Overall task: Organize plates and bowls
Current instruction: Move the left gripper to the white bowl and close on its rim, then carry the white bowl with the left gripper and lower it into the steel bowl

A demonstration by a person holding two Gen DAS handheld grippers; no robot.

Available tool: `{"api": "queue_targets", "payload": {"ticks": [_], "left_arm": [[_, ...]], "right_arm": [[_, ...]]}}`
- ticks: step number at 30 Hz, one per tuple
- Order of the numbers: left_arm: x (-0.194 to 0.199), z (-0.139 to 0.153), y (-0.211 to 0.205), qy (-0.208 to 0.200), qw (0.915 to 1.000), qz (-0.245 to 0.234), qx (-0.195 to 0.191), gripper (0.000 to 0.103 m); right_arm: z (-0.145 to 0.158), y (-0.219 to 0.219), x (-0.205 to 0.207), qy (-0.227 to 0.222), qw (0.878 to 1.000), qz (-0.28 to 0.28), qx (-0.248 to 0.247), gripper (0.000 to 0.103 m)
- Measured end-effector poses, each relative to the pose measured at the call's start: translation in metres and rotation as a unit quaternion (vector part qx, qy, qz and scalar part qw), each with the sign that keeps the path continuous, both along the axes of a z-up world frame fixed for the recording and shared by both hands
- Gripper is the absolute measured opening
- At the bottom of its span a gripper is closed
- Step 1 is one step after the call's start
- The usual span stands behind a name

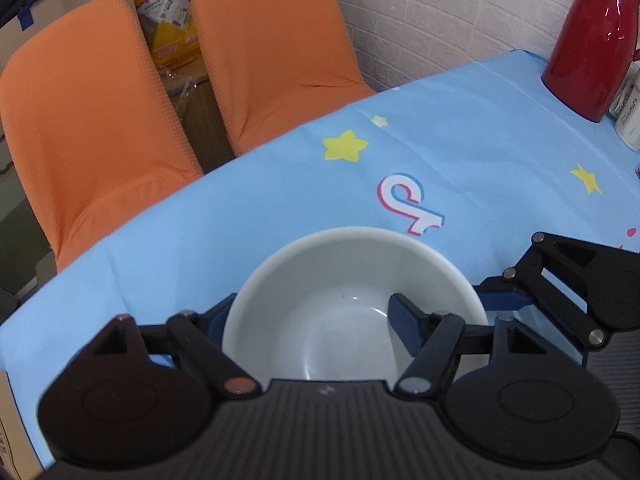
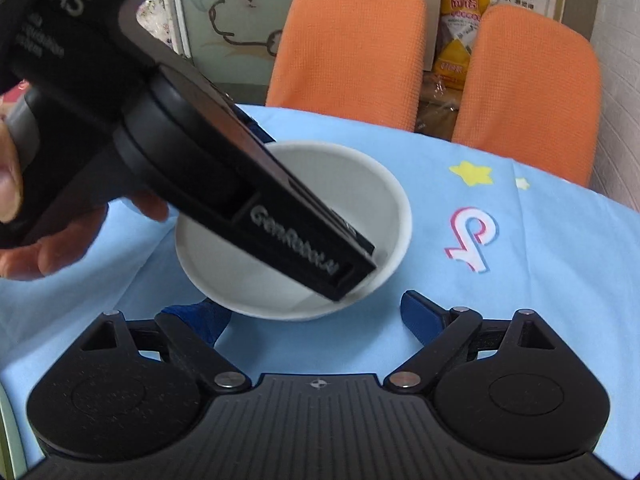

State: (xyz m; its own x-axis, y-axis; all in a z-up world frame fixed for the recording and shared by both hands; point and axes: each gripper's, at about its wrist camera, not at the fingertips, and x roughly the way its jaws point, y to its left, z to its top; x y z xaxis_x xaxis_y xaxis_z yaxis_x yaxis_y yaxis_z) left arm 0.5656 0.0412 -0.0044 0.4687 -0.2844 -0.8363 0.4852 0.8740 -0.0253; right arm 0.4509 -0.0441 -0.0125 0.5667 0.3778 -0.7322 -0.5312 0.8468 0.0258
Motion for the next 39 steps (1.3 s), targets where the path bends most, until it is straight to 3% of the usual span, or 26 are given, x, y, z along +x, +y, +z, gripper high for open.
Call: {"api": "queue_targets", "payload": {"ticks": [8,16,24,30,34,39], "left_arm": [[-0.015,0.015,-0.007,-0.021,0.9997,-0.007,-0.009,0.069],[-0.053,0.046,-0.023,-0.044,0.9979,-0.009,-0.048,0.07],[-0.139,0.074,-0.049,-0.067,0.9945,-0.01,-0.079,0.071],[-0.218,0.066,-0.063,-0.064,0.9913,-0.019,-0.113,0.071],[-0.262,0.051,-0.072,-0.066,0.9919,-0.021,-0.106,0.071],[-0.305,0.04,-0.081,-0.098,0.9919,-0.028,-0.076,0.071]], "right_arm": [[0.022,-0.004,-0.017,-0.053,0.999,0.002,0.004,0.078],[0.054,-0.027,-0.049,-0.085,0.996,-0.015,0.003,0.078],[0.074,-0.049,-0.119,-0.13,0.991,-0.032,-0.008,0.078],[0.079,-0.071,-0.197,-0.126,0.991,-0.054,0.01,0.08],[0.067,-0.077,-0.242,-0.12,0.99,-0.075,0.029,0.08],[0.047,-0.081,-0.282,-0.129,0.987,-0.087,0.049,0.08]]}}
